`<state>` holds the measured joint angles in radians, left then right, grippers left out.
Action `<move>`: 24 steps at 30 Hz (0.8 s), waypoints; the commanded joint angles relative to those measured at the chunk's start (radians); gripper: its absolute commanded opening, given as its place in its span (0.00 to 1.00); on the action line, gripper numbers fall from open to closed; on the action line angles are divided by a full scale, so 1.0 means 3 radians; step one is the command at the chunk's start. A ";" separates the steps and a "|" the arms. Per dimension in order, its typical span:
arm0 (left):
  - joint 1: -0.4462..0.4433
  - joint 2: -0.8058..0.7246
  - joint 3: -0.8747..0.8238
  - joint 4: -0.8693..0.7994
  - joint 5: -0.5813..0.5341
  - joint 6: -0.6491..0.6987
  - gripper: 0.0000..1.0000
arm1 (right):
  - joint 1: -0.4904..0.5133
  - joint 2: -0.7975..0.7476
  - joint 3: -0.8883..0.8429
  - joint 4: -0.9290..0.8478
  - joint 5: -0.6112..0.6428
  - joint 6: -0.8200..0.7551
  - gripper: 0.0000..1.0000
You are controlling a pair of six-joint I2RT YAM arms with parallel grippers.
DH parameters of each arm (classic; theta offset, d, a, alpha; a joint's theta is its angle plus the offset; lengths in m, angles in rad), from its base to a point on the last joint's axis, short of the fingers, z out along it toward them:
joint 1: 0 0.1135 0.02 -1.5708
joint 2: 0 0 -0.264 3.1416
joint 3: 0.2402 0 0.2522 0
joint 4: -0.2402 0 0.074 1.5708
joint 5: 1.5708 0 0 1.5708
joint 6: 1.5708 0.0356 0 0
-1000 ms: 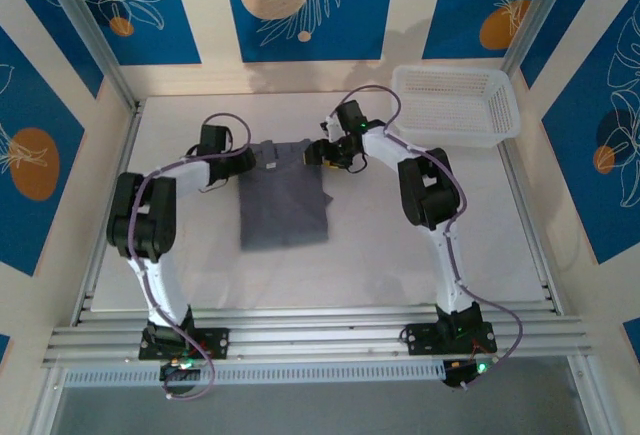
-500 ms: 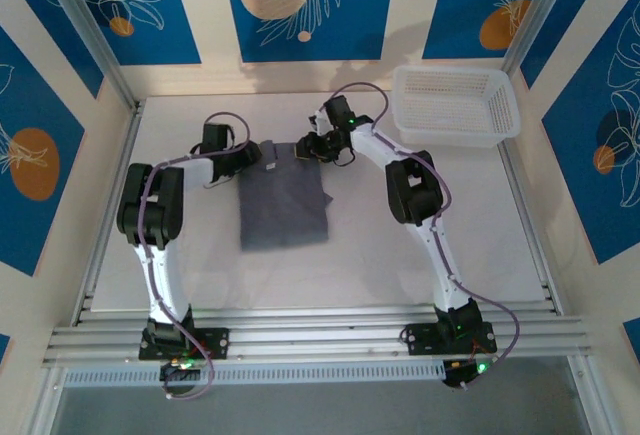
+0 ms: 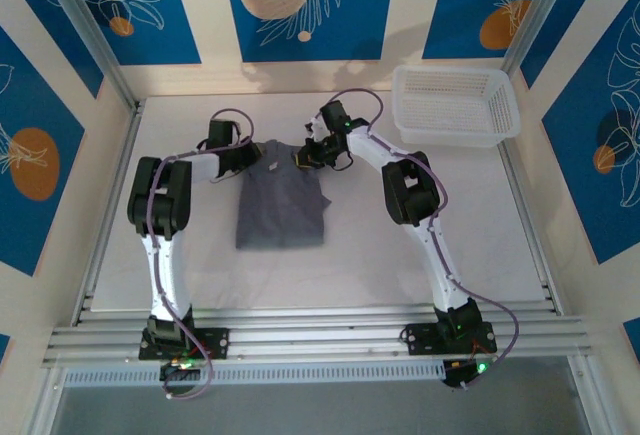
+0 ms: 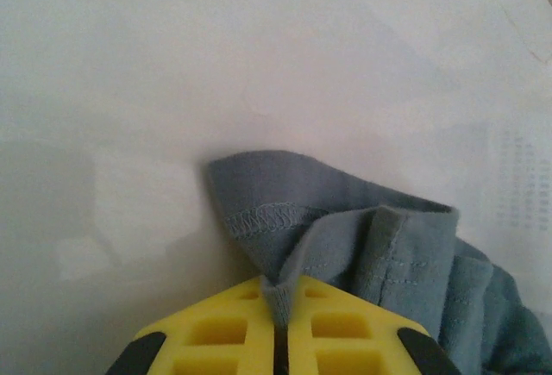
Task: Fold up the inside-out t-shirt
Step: Fold the T-shirt at the center of the table.
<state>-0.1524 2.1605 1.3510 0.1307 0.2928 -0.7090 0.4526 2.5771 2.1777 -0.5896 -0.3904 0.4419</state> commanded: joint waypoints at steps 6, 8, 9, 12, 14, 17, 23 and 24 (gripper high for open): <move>0.0098 -0.1174 0.0142 -0.0250 0.0366 -0.0188 0.00 | 0.0021 -0.0359 0.1399 -0.1062 0.0060 -0.0348 0.00; 0.0153 -0.1645 0.0136 -0.0394 0.0409 -0.0179 0.00 | 0.0032 -0.0371 0.2068 -0.1421 0.0138 -0.0444 0.00; 0.0169 -0.1847 0.0095 -0.0457 0.0409 -0.0156 0.00 | 0.0047 -0.0348 0.2361 -0.1594 0.0171 -0.0492 0.00; 0.0166 -0.2458 -0.0311 -0.0505 0.0354 -0.0117 0.00 | 0.0143 -0.0242 0.3119 -0.2037 0.0271 -0.0681 0.00; 0.0155 -0.2749 -0.0719 -0.0510 0.0359 -0.0140 0.00 | 0.0250 -0.0266 0.3020 -0.2186 0.0399 -0.0824 0.00; 0.0098 -0.3053 -0.1417 -0.0388 0.0409 -0.0110 0.00 | 0.0422 -0.0042 0.2969 -0.2611 0.0658 -0.1065 0.00; 0.0047 -0.3440 -0.2253 -0.1009 0.0192 0.0086 0.00 | 0.0722 -0.0443 0.1234 -0.2791 0.0682 -0.1478 0.00; 0.0047 -0.3528 -0.2330 -0.1143 0.0081 0.0115 0.00 | 0.0744 -0.0620 0.0864 -0.2651 0.0643 -0.1477 0.00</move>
<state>-0.1295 1.1851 0.6910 -0.0662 0.3683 -0.7231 0.6586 2.4550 2.6488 -1.2728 -0.2165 0.0731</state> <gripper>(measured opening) 0.086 0.097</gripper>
